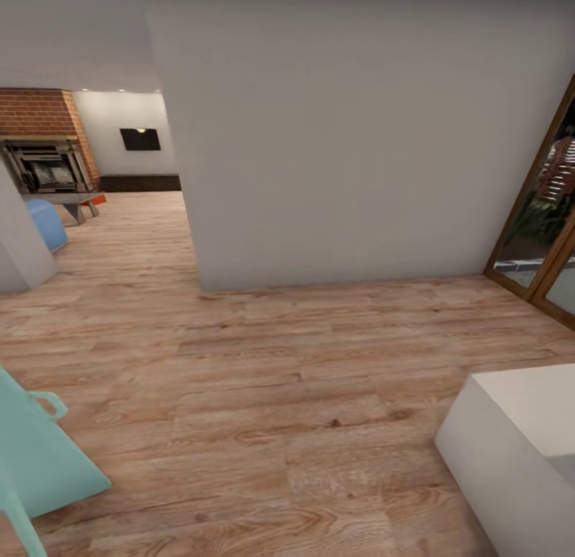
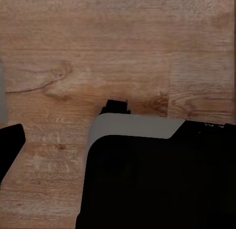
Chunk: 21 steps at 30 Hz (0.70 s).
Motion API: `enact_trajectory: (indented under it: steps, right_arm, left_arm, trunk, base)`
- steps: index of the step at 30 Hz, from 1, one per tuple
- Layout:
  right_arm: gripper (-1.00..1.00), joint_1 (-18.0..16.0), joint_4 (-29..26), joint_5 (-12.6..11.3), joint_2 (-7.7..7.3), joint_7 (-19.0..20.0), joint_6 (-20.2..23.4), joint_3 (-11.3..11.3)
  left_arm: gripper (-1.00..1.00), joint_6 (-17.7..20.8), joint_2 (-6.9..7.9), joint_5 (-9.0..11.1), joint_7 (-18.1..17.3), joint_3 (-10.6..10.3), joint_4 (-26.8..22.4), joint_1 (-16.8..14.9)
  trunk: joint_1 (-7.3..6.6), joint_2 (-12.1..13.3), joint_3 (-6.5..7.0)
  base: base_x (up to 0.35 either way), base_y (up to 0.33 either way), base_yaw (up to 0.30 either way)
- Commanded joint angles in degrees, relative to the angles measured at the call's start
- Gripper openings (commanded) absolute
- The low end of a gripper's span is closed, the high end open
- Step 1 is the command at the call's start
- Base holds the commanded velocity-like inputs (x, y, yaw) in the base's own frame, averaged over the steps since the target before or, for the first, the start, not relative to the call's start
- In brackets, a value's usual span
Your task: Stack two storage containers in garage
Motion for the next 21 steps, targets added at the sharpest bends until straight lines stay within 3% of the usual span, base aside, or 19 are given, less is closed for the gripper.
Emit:
enact_trajectory:
  steps: [1, 10, 21]
  right_arm:
    - [1.0, -0.1, 0.2, -0.5, 0.05, 0.0, -0.3, 0.5]
    - [1.0, -0.1, 0.2, -0.5, 0.05, 0.0, -0.3, 0.5]
    - [1.0, -0.1, 0.2, -0.5, 0.05, 0.0, -0.4, 0.5]
  left_arm:
    - [1.0, -0.2, -0.02, 0.4, 0.0, 0.2, 0.1, 0.0]
    - [1.0, -0.2, -0.02, 0.4, 0.0, 0.2, 0.1, 0.0]
    - [1.0, -0.2, -0.02, 0.4, 0.0, 0.2, 0.1, 0.0]
  trunk:
    - [0.04, 0.0, -0.06]
    - [0.04, 0.0, -0.06]
    - [0.04, 0.0, -0.06]
  base:
    - [0.323, 0.0, 0.0]
    - [0.323, 0.0, 0.007]
    - [0.323, 0.0, 0.199]
